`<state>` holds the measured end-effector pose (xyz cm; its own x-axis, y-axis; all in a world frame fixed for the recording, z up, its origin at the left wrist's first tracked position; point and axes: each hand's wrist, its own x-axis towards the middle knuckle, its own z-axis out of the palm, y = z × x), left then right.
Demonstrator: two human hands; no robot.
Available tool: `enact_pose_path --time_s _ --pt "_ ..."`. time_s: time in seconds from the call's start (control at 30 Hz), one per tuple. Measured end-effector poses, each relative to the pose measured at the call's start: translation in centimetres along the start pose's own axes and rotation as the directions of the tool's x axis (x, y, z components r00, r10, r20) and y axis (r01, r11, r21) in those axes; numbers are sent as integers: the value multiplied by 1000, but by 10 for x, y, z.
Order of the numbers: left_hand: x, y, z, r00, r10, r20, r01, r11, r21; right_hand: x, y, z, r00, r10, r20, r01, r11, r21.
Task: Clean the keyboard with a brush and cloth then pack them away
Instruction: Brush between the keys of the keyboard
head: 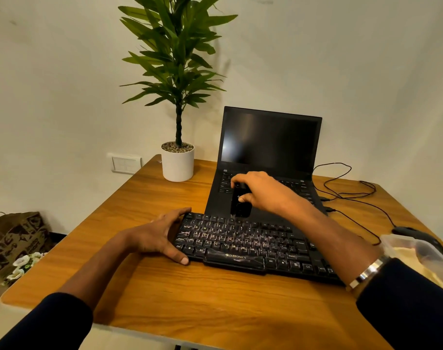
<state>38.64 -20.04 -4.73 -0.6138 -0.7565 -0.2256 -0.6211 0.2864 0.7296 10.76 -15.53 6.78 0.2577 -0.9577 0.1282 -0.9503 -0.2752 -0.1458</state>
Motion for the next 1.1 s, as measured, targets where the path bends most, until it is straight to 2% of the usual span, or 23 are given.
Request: enact_pose_path --time_s 0.23,0.3,0.47,0.6,0.77,0.97,1.1 --pt "1 -1 0 1000 -7 -1 7 1000 11 -3 -8 -12 987 -67 144 56 995 85" --pt "1 -1 0 1000 3 -2 -3 1000 12 -3 -10 -18 992 -72 108 59 992 115" --pt "2 -2 0 1000 4 -5 -4 1000 -1 5 -18 -2 999 -24 -36 25 999 29" --pt "2 -2 0 1000 3 -8 -3 1000 2 5 -27 10 1000 -28 4 28 999 36" --pt "2 -2 1 1000 10 -3 -10 1000 -5 4 -25 -5 991 -57 125 47 996 76" --pt "1 0 1 1000 -2 -8 2 1000 7 10 -25 -2 1000 2 -29 0 997 79" --pt "-1 1 1 1000 2 -8 -2 1000 15 9 -34 10 1000 -11 -5 12 998 62"
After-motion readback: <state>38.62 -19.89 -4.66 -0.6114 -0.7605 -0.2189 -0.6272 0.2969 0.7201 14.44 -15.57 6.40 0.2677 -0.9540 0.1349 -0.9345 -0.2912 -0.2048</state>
